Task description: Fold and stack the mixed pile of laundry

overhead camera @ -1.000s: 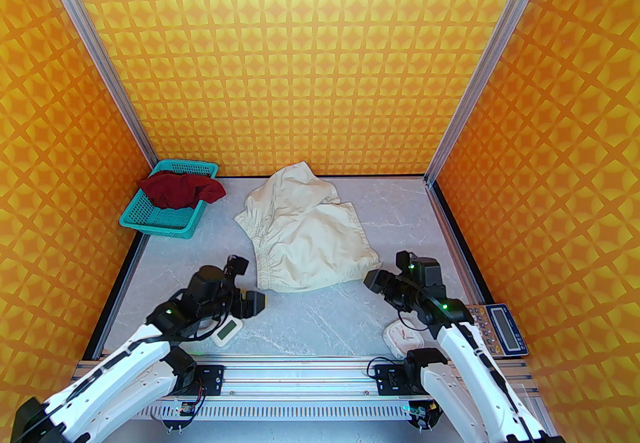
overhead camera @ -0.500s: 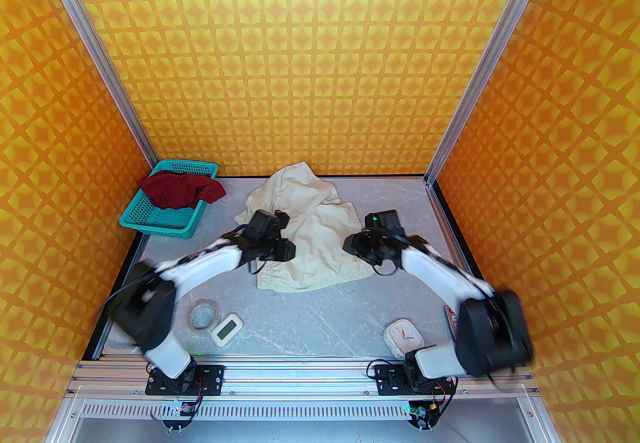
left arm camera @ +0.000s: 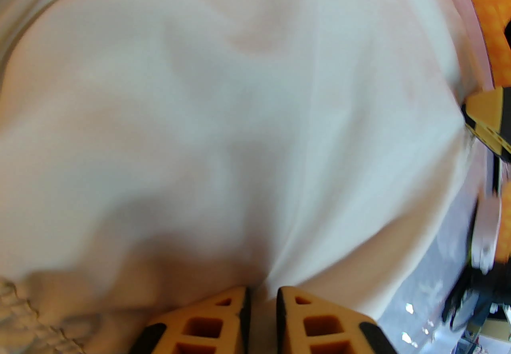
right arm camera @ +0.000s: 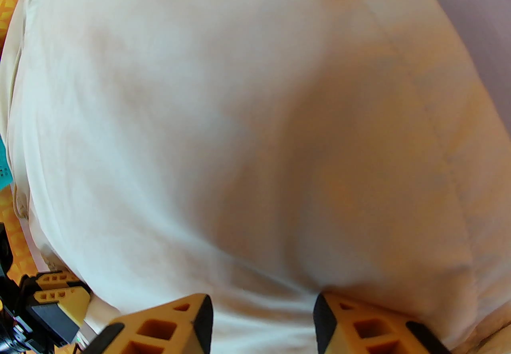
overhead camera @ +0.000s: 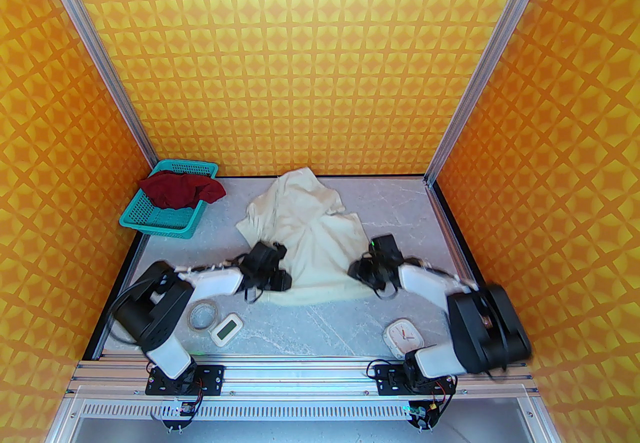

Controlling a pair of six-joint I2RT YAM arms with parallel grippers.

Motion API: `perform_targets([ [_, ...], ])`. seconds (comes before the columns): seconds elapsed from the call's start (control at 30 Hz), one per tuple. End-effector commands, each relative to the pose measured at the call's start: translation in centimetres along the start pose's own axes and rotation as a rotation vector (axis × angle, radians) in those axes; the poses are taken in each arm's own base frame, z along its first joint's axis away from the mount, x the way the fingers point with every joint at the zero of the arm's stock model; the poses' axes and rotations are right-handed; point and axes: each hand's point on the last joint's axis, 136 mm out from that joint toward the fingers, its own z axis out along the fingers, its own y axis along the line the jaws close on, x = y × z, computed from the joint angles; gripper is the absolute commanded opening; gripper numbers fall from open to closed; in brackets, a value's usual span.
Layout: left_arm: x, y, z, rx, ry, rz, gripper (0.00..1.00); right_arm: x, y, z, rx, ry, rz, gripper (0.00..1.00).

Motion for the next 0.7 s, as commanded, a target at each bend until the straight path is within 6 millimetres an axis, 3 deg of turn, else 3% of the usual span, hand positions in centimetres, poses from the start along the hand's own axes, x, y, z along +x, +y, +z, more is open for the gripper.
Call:
perform_targets([
  [0.0, 3.7, -0.6, -1.1, 0.006, 0.065, -0.060, 0.20, 4.4, -3.3, -1.4, 0.106, 0.085, 0.058, 0.47],
  [0.1, 3.3, -2.0, -3.3, 0.024, 0.031, -0.043, 0.24, 3.9, -2.3, -4.7, 0.101, 0.033, 0.017, 0.48],
  [0.2, 0.4, -3.5, -5.5, 0.005, -0.039, 0.031, 0.24, 0.7, 0.3, -8.0, 0.075, -0.076, -0.052, 0.48],
  [0.3, -4.0, -4.5, -6.3, 0.002, -0.093, 0.085, 0.24, -3.1, 3.8, -8.6, 0.021, -0.134, -0.112, 0.48],
  [0.43, -10.9, -4.0, -6.1, -0.024, -0.166, 0.110, 0.23, -7.7, 8.2, -6.1, -0.037, -0.157, -0.178, 0.45],
  [0.53, -15.8, -3.2, -6.0, -0.038, -0.218, 0.118, 0.24, -10.8, 10.5, -3.5, -0.033, -0.169, -0.215, 0.43],
  [0.67, -21.1, -0.2, -4.7, -0.060, -0.271, 0.076, 0.23, -13.5, 10.2, 1.1, 0.055, -0.137, -0.233, 0.39],
])
